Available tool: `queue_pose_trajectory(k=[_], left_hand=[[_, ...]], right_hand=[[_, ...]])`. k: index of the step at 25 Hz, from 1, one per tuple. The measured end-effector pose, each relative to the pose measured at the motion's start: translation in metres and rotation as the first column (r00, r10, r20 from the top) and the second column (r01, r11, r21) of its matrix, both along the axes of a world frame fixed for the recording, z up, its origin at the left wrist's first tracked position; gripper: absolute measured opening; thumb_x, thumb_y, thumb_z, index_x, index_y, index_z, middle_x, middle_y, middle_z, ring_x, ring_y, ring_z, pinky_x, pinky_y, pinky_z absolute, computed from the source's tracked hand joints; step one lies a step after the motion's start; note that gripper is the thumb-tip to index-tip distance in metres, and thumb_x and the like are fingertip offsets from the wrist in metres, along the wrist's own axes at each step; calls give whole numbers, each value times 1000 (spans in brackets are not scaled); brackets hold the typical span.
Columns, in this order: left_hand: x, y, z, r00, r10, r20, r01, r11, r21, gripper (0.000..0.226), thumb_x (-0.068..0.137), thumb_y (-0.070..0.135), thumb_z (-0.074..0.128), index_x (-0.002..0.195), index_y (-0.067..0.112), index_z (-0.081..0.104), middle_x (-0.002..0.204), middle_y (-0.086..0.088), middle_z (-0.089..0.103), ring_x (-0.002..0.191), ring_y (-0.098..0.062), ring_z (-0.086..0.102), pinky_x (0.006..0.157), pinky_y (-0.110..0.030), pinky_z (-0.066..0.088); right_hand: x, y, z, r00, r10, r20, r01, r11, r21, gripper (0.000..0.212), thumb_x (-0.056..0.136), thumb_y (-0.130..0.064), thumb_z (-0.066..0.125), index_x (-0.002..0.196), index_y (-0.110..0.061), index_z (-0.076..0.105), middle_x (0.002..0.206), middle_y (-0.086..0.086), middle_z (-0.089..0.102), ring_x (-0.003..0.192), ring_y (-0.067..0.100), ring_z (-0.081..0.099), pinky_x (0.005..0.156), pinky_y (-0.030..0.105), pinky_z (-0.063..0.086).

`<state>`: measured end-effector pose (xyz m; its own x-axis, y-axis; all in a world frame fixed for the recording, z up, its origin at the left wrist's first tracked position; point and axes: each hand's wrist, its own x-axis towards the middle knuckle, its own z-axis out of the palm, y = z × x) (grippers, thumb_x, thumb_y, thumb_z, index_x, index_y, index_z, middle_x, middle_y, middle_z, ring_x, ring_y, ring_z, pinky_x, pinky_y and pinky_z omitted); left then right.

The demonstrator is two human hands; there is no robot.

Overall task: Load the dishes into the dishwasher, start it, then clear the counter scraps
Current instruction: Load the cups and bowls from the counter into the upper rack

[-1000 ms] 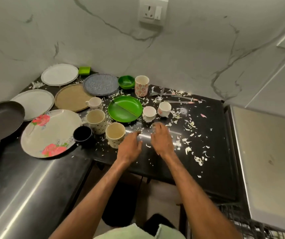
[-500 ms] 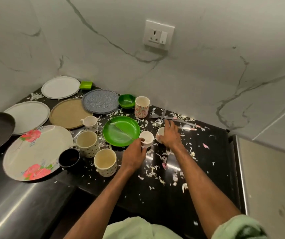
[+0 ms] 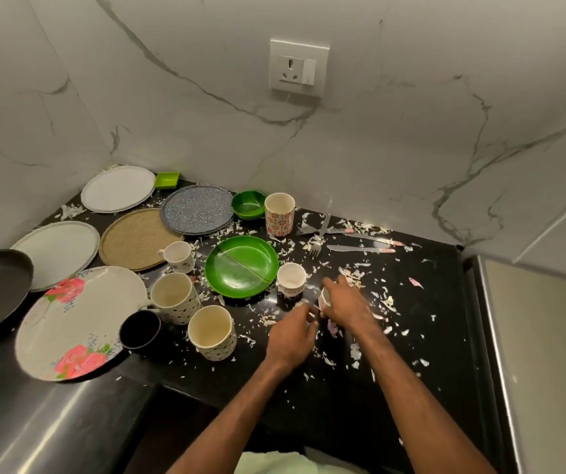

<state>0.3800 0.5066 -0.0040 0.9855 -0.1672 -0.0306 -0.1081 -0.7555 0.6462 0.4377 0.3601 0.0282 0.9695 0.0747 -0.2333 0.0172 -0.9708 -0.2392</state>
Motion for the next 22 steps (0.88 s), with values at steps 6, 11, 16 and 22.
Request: queue_pose_trajectory(k=[6, 11, 16, 22], left_hand=[[-13, 3, 3, 989, -45, -142, 18, 982, -189, 19, 96, 39, 55, 115, 33, 53, 100, 13, 70, 78, -3, 64, 68, -29, 48], [-51, -3, 26, 873, -302, -382, -69, 699, -712, 27, 102, 36, 49, 126, 22, 49, 109, -6, 68, 83, -8, 71, 57, -31, 56], [-132, -36, 33, 765, -469, -442, -164, 522, -837, 32, 100, 31, 52, 128, 14, 55, 118, -10, 70, 100, -25, 71, 68, -33, 59], [-231, -95, 28, 594, -647, -478, 11, 601, -800, 40, 98, 21, 54, 134, 5, 49, 122, -18, 65, 105, -29, 66, 86, -50, 56]], right_hand=[[-67, -7, 11, 958, -277, 76, 228, 894, 387, 55, 82, -28, 77, 130, -24, 52, 127, 2, 50, 112, 18, 54, 95, 32, 48], [-147, 4, 14, 765, -633, -118, 305, 195, 932, 55, 74, -17, 84, 115, -29, 49, 113, -1, 63, 97, 13, 66, 71, 23, 55], [-249, 14, 1, 482, -854, -195, 248, -81, 965, 43, 83, -2, 75, 107, -20, 43, 103, 6, 61, 90, 10, 64, 81, 30, 54], [-390, -28, 0, 268, -957, -108, 319, -18, 948, 54, 72, -16, 79, 108, -24, 40, 113, 4, 55, 98, 10, 60, 83, 25, 51]])
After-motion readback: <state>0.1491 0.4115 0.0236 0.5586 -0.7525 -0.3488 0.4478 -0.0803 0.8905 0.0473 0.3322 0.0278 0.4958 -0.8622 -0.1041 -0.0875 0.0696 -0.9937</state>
